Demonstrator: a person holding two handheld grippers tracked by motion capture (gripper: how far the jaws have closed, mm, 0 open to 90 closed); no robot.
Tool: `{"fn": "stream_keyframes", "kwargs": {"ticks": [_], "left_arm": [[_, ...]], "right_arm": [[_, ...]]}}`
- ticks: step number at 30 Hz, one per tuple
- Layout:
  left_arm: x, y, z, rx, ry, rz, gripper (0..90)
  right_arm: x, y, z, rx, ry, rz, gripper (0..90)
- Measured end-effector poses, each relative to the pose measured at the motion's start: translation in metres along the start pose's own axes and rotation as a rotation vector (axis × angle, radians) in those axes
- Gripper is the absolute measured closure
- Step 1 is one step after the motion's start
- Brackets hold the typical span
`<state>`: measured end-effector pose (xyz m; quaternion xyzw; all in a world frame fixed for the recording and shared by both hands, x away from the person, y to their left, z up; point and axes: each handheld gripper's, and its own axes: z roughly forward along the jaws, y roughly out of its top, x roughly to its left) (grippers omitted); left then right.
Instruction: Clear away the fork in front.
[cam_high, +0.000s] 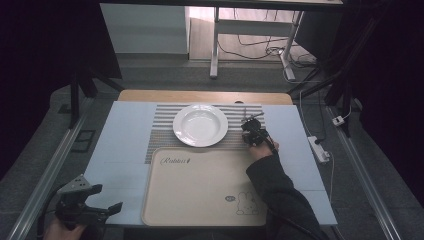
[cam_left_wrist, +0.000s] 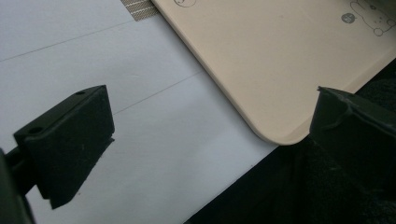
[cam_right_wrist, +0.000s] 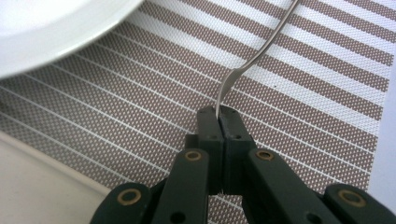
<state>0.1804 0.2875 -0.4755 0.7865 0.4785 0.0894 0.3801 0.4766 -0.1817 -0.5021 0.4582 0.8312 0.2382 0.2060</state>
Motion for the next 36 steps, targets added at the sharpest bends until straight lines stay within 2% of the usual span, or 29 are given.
{"fn": "stream_keyframes", "kwargs": {"ticks": [5,11,14,19,26,32,36], "left_arm": [[-0.002,0.000,-0.001,-0.014,0.014,0.010,0.0],[-0.003,0.000,-0.003,-0.044,-0.015,0.014,0.0],[-0.004,0.002,-0.003,-0.041,-0.017,0.025,0.0],[-0.001,0.004,0.000,-0.054,-0.060,0.041,0.0],[0.000,0.009,0.002,-0.071,-0.073,0.054,0.0],[-0.003,0.018,0.009,-0.088,-0.083,0.094,0.0],[-0.003,0.024,0.013,-0.102,-0.120,0.101,0.0]], "right_arm": [[-0.004,0.000,-0.007,-0.015,0.019,0.006,89.2],[-0.004,-0.001,-0.024,-0.052,0.054,-0.004,89.1],[-0.003,-0.002,-0.033,-0.061,0.081,-0.016,89.1],[0.001,-0.008,-0.047,-0.065,0.115,-0.064,89.1],[0.012,-0.018,-0.067,-0.077,0.155,-0.108,89.1],[0.021,-0.028,-0.085,-0.094,0.202,-0.138,89.0],[0.026,-0.036,-0.096,-0.096,0.232,-0.169,89.0]]}}
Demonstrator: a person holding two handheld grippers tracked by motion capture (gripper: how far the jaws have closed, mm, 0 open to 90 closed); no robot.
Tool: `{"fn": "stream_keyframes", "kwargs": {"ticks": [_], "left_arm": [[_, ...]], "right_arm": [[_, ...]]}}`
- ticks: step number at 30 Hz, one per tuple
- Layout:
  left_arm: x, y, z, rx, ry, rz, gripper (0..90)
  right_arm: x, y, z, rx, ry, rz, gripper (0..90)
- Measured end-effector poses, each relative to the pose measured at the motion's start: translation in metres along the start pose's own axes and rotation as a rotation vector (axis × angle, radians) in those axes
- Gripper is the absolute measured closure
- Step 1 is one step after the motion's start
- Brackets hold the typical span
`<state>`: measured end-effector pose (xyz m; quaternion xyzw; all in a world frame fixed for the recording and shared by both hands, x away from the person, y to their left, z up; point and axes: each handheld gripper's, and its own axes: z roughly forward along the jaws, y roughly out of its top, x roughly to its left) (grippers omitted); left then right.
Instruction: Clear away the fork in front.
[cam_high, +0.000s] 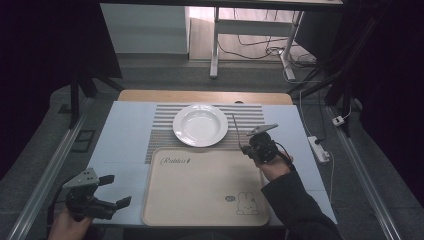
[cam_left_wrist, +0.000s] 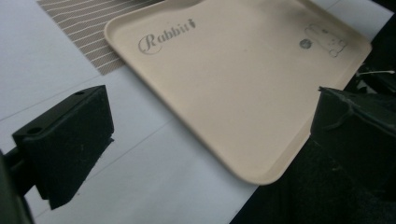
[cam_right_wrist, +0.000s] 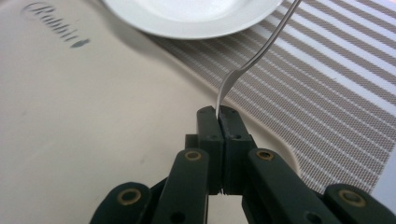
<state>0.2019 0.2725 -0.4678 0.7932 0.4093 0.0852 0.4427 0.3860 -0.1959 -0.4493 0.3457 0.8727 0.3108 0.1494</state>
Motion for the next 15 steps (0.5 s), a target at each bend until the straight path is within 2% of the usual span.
{"fn": "stream_keyframes", "kwargs": {"ticks": [4,8,15], "left_arm": [[0.002,0.005,0.006,-0.009,-0.026,0.011,0.0],[0.004,0.011,0.015,-0.014,-0.098,0.003,0.0],[0.001,0.023,0.034,0.032,-0.130,0.067,0.0]], "right_arm": [[0.009,-0.007,-0.010,0.007,0.033,-0.028,89.0],[0.019,-0.013,-0.019,0.007,0.074,-0.052,89.0],[0.039,-0.022,-0.032,0.007,0.151,-0.102,89.0]]}}
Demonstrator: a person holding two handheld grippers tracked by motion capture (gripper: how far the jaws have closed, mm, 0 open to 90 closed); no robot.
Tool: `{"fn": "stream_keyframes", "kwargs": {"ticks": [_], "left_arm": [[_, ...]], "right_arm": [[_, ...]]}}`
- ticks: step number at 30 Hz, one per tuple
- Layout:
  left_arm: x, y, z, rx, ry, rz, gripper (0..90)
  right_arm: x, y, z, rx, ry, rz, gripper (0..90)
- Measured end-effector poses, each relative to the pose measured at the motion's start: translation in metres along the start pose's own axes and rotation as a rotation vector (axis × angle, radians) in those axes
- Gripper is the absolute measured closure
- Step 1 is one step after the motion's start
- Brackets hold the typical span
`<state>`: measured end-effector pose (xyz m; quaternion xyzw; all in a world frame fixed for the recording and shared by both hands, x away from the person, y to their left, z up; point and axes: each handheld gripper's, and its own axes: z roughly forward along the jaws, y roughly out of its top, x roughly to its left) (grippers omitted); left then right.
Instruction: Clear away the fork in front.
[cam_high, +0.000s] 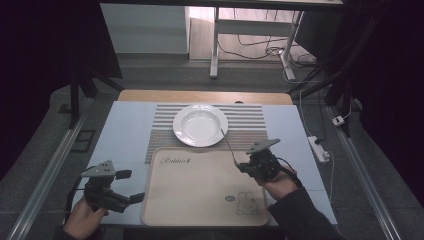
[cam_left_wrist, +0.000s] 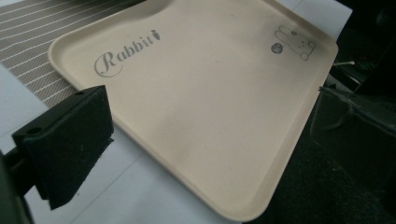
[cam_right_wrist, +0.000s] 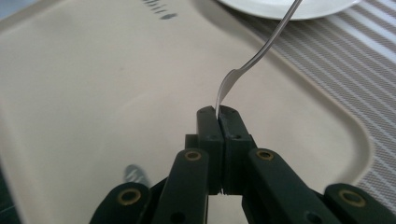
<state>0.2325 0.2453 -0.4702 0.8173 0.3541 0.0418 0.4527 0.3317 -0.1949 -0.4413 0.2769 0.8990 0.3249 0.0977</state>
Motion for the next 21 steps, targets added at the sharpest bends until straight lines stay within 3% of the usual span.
{"fn": "stream_keyframes", "kwargs": {"ticks": [9,14,21], "left_arm": [[-0.001,0.019,0.025,0.021,-0.032,0.075,0.0],[-0.003,0.031,0.040,0.084,-0.033,0.118,0.0],[-0.005,0.042,0.057,0.127,-0.019,0.183,0.0]], "right_arm": [[0.028,-0.003,0.000,0.015,0.115,-0.075,89.0],[0.043,-0.002,0.002,0.034,0.163,-0.116,89.0],[0.060,-0.001,0.007,0.052,0.232,-0.179,89.0]]}}
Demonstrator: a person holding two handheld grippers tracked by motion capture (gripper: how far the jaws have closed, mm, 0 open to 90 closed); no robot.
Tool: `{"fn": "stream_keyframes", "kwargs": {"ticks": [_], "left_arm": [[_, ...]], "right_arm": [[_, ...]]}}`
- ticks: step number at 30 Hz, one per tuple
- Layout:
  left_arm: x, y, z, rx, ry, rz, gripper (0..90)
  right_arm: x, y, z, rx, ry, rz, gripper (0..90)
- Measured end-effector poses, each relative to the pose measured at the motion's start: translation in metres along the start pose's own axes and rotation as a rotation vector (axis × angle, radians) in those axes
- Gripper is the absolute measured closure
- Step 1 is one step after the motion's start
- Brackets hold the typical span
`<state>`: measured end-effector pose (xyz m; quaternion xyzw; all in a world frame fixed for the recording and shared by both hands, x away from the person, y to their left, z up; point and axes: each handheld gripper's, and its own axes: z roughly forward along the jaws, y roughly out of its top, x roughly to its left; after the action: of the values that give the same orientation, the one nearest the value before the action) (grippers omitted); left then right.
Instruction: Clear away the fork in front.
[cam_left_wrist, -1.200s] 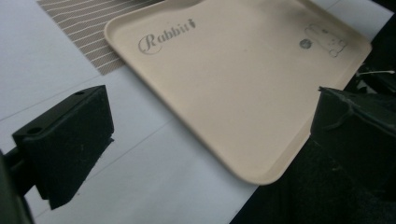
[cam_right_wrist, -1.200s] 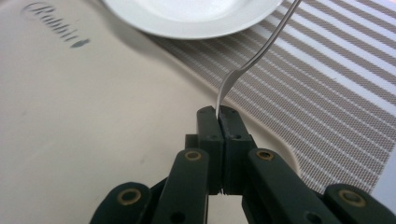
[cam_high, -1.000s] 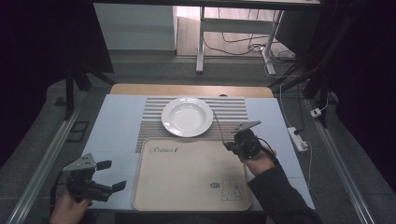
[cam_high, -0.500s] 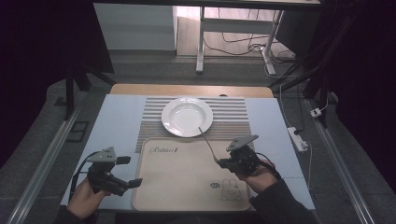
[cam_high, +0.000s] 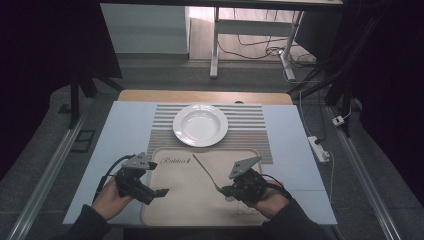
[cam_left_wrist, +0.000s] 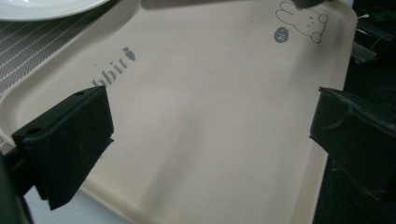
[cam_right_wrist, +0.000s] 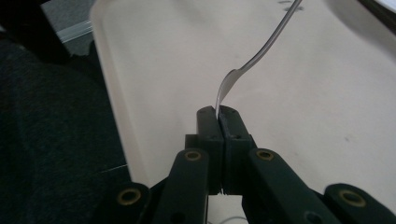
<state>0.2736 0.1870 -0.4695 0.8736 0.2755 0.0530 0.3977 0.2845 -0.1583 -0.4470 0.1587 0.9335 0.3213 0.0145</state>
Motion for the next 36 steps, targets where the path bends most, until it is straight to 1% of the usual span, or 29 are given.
{"fn": "stream_keyframes", "kwargs": {"ticks": [3,5,8,10,12,15,17,20,22,24,26,28,30,32,33,35,36], "left_arm": [[0.001,0.006,0.006,0.008,-0.001,0.024,0.0],[0.003,0.011,0.009,0.014,-0.017,0.035,0.1],[0.005,0.016,0.015,0.034,-0.049,0.071,0.1],[0.006,0.020,0.020,0.057,-0.071,0.107,0.1],[0.007,0.024,0.025,0.086,-0.078,0.145,0.1],[0.007,0.030,0.032,0.116,-0.092,0.192,0.0],[0.007,0.035,0.036,0.128,-0.106,0.222,0.0],[0.005,0.043,0.043,0.135,-0.139,0.258,0.1],[0.003,0.049,0.048,0.148,-0.162,0.294,0.1],[-0.001,0.053,0.053,0.159,-0.176,0.327,0.4],[-0.004,0.056,0.059,0.176,-0.197,0.364,1.6],[-0.006,0.059,0.063,0.191,-0.212,0.397,3.0],[-0.008,0.060,0.065,0.201,-0.221,0.428,5.4],[-0.008,0.062,0.066,0.213,-0.229,0.456,8.3],[-0.008,0.062,0.066,0.215,-0.238,0.468,10.0],[-0.008,0.063,0.066,0.225,-0.258,0.496,16.9],[-0.008,0.062,0.066,0.222,-0.260,0.504,19.8]], "right_arm": [[0.005,0.003,0.003,0.003,0.026,-0.025,89.0],[0.008,0.004,0.005,0.012,0.045,-0.036,89.0],[0.012,0.007,0.007,0.017,0.068,-0.061,89.0],[0.014,0.009,0.008,0.020,0.081,-0.074,89.0],[0.016,0.011,0.009,0.022,0.098,-0.080,89.0],[0.018,0.013,0.010,0.025,0.121,-0.090,89.0],[0.019,0.015,0.011,0.031,0.134,-0.094,89.0],[0.021,0.016,0.012,0.032,0.152,-0.099,89.0],[0.022,0.017,0.013,0.039,0.162,-0.109,89.0],[0.023,0.018,0.013,0.040,0.166,-0.114,89.0],[0.023,0.019,0.014,0.044,0.173,-0.127,89.0],[0.023,0.020,0.013,0.048,0.176,-0.130,89.0],[0.024,0.021,0.012,0.056,0.178,-0.135,88.9],[0.024,0.022,0.012,0.053,0.184,-0.138,89.0],[0.024,0.022,0.012,0.052,0.185,-0.137,89.0],[0.025,0.022,0.012,0.053,0.189,-0.141,89.0],[0.025,0.022,0.011,0.054,0.192,-0.144,89.0]]}}
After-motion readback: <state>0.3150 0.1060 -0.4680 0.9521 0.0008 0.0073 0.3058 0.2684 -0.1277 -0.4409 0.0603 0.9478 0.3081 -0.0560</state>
